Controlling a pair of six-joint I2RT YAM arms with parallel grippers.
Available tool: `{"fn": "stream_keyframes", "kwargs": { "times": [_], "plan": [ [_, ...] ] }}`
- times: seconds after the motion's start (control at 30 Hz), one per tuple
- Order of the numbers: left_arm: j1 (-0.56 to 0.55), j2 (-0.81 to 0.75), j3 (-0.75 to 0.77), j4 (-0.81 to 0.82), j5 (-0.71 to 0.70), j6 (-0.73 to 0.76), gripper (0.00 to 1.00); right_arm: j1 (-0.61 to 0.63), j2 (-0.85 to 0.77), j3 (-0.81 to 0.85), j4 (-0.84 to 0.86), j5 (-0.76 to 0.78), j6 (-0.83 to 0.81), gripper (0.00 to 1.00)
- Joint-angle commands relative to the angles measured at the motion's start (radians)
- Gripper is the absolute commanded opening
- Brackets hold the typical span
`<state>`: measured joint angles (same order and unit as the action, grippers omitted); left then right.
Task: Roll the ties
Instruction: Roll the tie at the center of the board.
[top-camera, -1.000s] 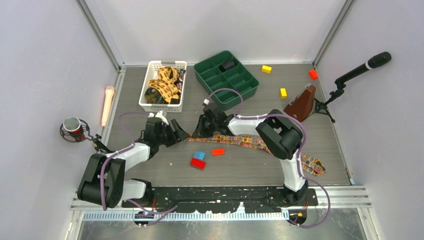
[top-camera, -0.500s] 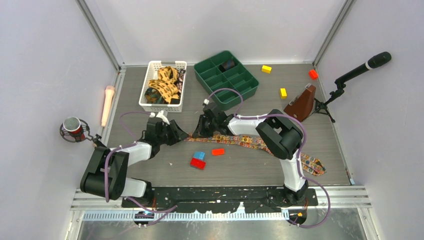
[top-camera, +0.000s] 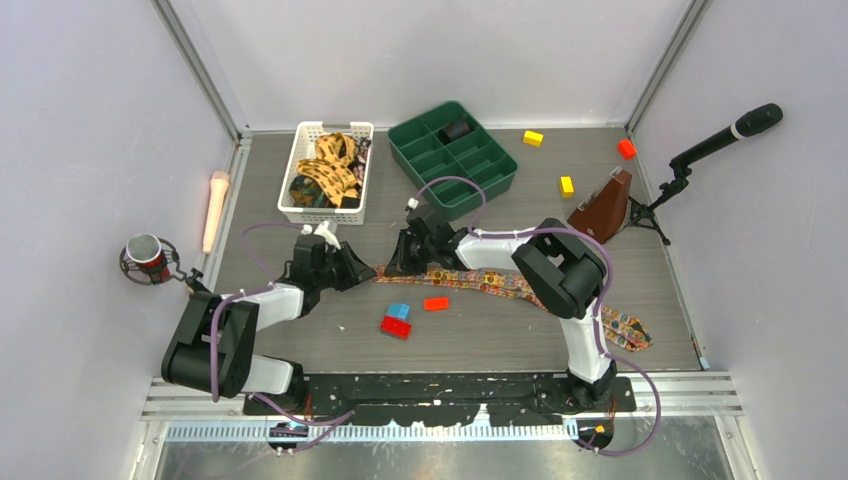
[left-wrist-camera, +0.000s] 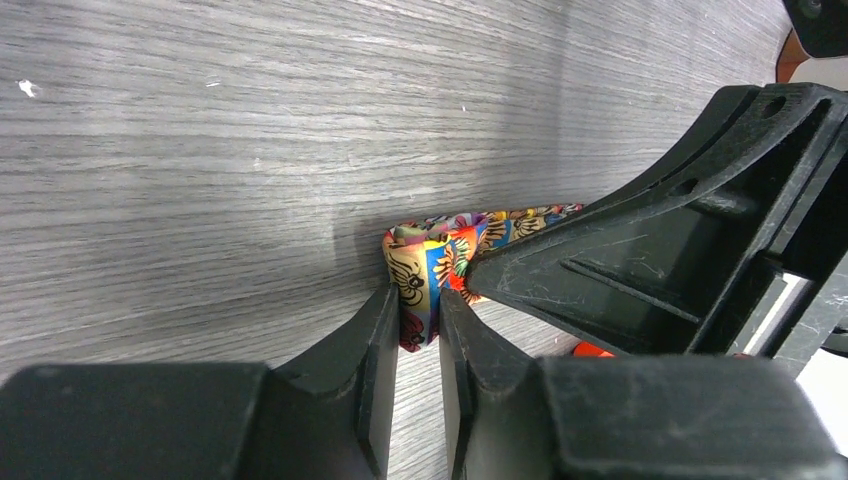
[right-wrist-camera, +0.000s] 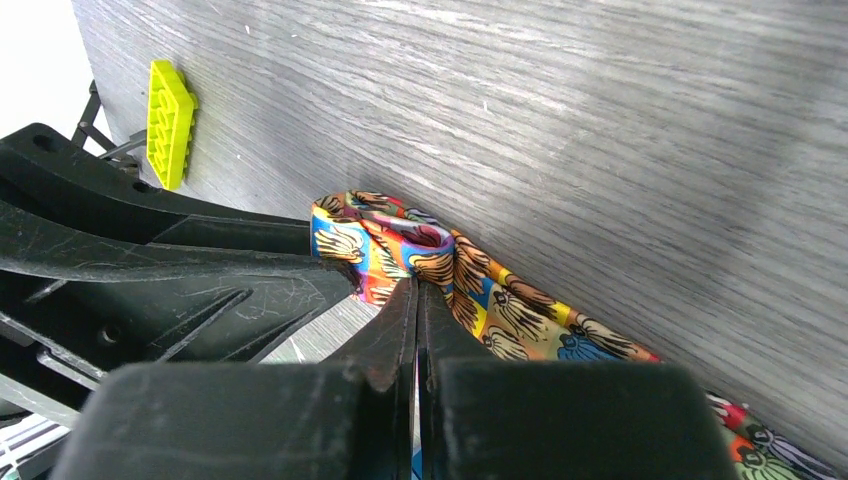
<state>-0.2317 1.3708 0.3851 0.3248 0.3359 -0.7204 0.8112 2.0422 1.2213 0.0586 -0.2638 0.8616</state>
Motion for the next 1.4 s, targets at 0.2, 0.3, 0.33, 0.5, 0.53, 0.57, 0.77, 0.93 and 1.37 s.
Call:
{"fn": "stream_keyframes", "kwargs": {
  "times": [0.2, 0.3, 0.33, 0.5, 0.53, 0.57, 0.77, 0.93, 1.37],
  "plan": [
    [-0.003, 0.009, 0.048, 0.041, 0.044, 0.03, 0.07, -0.003, -0.019, -0.005, -0.012, -0.014, -0.043, 0.0],
    [-0.003, 0.002, 0.059, 0.018, 0.045, 0.038, 0.02, -0.003, -0.039, -0.012, 0.008, -0.034, -0.053, 0.01],
    [-0.003, -0.004, 0.064, 0.005, 0.044, 0.042, 0.01, -0.003, -0.045, -0.019, 0.019, -0.038, -0.059, 0.02],
    [-0.003, -0.028, 0.108, -0.117, 0.033, 0.089, 0.0, -0.002, -0.105, -0.051, 0.057, -0.037, -0.074, 0.11],
    [-0.003, -0.031, 0.12, -0.144, 0.032, 0.099, 0.0, -0.002, -0.122, -0.063, 0.066, -0.03, -0.077, 0.12],
    [-0.003, -0.033, 0.131, -0.174, 0.028, 0.108, 0.0, -0.004, -0.13, -0.069, 0.07, -0.026, -0.079, 0.14],
    [-0.013, -0.07, 0.184, -0.319, -0.058, 0.157, 0.0, -0.011, -0.192, -0.113, 0.077, 0.038, -0.085, 0.15],
    [-0.038, -0.084, 0.244, -0.452, -0.139, 0.202, 0.0, -0.019, -0.224, -0.138, 0.063, 0.085, -0.09, 0.15],
    [-0.183, -0.076, 0.376, -0.644, -0.456, 0.292, 0.0, -0.029, -0.296, -0.183, 0.02, 0.189, -0.116, 0.14]
  ]
}}
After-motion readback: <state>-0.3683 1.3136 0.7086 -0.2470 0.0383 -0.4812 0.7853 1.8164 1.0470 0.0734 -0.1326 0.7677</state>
